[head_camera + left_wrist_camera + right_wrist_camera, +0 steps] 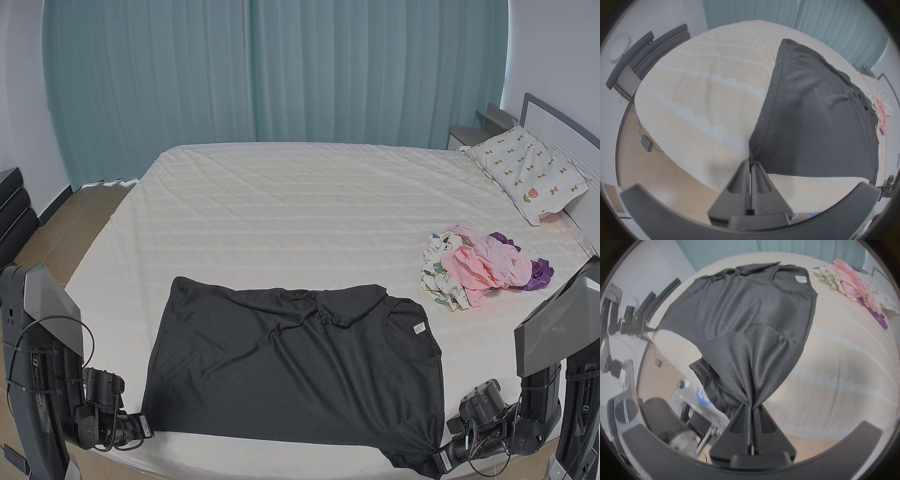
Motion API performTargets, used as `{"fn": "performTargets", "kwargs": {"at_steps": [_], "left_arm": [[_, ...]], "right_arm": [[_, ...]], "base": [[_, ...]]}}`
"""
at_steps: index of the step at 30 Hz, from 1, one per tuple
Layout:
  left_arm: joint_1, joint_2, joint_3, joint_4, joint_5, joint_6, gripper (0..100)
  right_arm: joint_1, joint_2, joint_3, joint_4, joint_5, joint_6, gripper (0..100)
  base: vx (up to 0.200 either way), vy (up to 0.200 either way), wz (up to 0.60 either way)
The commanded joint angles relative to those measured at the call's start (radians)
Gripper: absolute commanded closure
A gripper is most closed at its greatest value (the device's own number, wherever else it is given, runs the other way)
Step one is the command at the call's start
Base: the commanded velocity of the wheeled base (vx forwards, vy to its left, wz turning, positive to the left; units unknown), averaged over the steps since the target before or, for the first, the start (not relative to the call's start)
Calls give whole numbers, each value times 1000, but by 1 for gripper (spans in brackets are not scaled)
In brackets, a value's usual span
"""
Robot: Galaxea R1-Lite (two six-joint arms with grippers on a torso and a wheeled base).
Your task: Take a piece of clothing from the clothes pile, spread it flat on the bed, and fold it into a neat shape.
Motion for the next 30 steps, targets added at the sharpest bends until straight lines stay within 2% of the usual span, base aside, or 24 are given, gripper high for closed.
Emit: {"fn": "performTargets", "kwargs": {"at_steps": [1,2,8,17,18,19,26,30], "left_arm": [[-1,-83,16,104,1,38,100],[-1,-85,16,139,2,60,100],[-2,-121,16,293,11,126,100],[-5,-138,16,333,14,129,100],[-5,-137,16,334,14,129,100],[-5,-137,16,334,14,129,0],[-1,-158,16,333,14,127,0],[12,-213,15,328,13,124,0]], "right_arm": [[-55,-137,19,123,42,-93,100],[-53,-163,18,163,55,-98,100],[-53,-119,19,169,47,-107,100],[-55,-94,18,171,41,-119,100],[-55,-93,18,171,36,-119,0],[-53,-91,16,171,30,-119,0],[-61,-96,5,159,27,-115,0],[-113,-127,-15,149,29,-113,0]], "base": [[0,0,0],[0,0,0],[0,0,0],[0,0,0],[0,0,0],[0,0,0],[0,0,0],[0,0,0]]}}
